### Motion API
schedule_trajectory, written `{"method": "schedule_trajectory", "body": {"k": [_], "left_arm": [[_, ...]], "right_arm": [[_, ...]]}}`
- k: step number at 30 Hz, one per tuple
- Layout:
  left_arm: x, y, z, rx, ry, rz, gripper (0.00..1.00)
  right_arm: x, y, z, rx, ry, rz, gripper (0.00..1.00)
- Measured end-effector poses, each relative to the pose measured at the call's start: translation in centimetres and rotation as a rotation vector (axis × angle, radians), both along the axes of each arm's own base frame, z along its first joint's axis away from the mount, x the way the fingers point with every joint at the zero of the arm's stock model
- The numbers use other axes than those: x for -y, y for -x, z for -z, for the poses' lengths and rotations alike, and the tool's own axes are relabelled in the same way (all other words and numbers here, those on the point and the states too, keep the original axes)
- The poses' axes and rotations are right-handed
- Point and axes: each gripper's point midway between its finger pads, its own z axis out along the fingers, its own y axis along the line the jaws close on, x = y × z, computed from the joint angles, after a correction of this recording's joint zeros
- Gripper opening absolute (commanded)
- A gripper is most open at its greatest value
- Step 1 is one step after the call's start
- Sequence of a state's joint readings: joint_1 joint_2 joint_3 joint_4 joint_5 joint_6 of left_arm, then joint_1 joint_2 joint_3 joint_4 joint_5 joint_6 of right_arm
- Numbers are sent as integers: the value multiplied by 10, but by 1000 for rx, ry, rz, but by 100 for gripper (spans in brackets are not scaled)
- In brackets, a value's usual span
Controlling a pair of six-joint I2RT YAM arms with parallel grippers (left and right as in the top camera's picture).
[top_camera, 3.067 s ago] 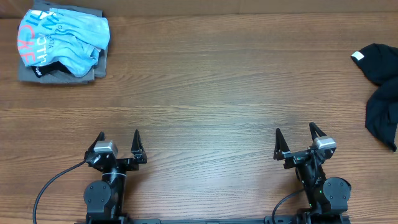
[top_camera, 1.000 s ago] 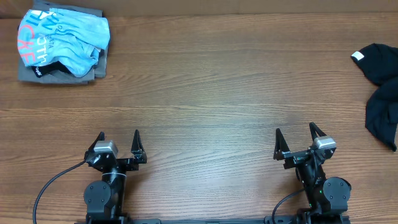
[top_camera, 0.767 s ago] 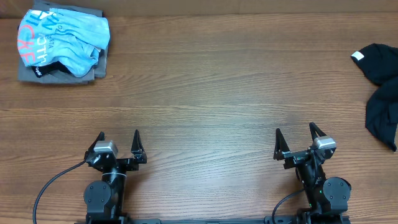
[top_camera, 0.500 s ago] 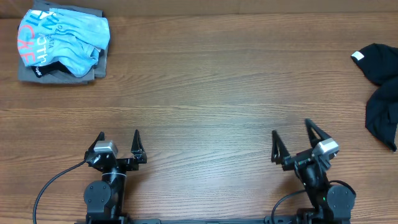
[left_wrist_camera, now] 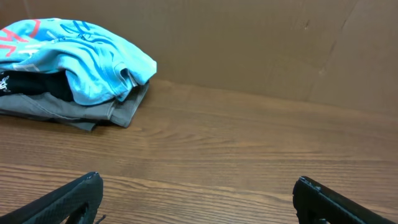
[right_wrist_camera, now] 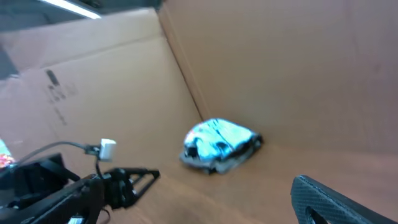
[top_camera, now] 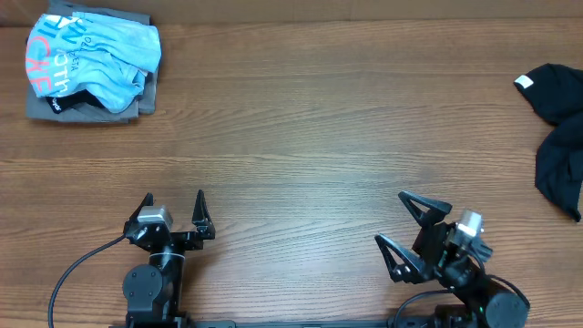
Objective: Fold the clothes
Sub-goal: 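Reach the right gripper to the black T-shirt and pinch its edge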
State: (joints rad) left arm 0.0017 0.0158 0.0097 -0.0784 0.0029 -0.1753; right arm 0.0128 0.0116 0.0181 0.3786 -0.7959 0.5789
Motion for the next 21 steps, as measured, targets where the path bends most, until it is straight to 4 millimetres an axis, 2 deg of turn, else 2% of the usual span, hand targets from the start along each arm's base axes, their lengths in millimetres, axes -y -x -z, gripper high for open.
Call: {"method": "schedule_trajectory", "body": {"k": [6, 11, 14, 17, 21], "left_arm": [[0, 0, 0, 0, 0, 0, 100], [0, 0, 0, 0, 0, 0, 100], [0, 0, 0, 0, 0, 0, 100], [0, 0, 0, 0, 0, 0, 100], [0, 0, 0, 0, 0, 0, 100]], "right_arm": [[10, -8, -10, -41, -48, 65, 100], [31, -26, -54, -85, -9, 254, 100], [57, -50, -77, -158, 22, 441, 100], [97, -84, -93, -277, 72, 689, 100], [147, -125, -101, -430, 157, 968, 100]]}}
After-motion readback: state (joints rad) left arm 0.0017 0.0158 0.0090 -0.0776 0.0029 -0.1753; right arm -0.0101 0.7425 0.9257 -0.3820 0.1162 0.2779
